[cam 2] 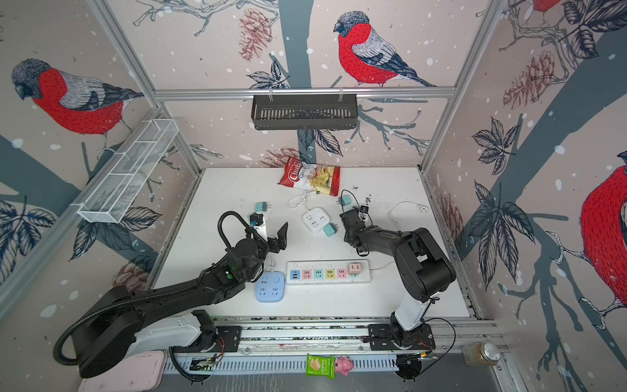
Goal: Insert the plug
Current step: 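Lower the open right gripper toward the light-green adapter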
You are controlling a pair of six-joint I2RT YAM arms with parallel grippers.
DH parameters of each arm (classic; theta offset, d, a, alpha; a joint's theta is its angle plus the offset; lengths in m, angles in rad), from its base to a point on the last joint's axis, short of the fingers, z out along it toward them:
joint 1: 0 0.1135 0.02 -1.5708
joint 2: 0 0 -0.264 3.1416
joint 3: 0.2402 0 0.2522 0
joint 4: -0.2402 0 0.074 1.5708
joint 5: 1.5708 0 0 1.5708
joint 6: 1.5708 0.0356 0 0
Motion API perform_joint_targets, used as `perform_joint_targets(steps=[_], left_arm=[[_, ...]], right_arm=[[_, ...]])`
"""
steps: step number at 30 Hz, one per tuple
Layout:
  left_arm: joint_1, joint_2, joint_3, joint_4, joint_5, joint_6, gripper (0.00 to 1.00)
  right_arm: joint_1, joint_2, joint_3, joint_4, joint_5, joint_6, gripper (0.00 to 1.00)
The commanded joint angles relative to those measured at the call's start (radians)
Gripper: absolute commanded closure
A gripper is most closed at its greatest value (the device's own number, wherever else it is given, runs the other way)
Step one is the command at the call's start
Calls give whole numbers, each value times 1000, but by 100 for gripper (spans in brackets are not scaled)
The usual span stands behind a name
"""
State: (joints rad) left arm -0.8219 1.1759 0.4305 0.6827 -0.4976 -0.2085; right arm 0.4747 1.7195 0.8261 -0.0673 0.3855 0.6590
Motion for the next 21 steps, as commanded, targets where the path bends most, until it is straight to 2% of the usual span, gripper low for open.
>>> perform_joint_targets(steps=[1, 7, 11, 15, 21], left_arm=[[0, -5, 4, 34, 3, -3, 12], [0, -5, 4, 35, 4, -5, 12], [0, -2, 14, 21, 16, -10, 12], [0, -25, 9, 15, 30, -23, 12], [-2, -74, -12, 16, 30, -35, 12]], right_arm=[[1, 5, 5, -19, 1, 1, 67], [5, -2, 11, -20, 6, -7, 69], [22, -68, -5, -1, 19, -27, 73], [61, -198, -34, 21, 70, -57, 75], [139, -488, -147, 161, 110, -155, 77]])
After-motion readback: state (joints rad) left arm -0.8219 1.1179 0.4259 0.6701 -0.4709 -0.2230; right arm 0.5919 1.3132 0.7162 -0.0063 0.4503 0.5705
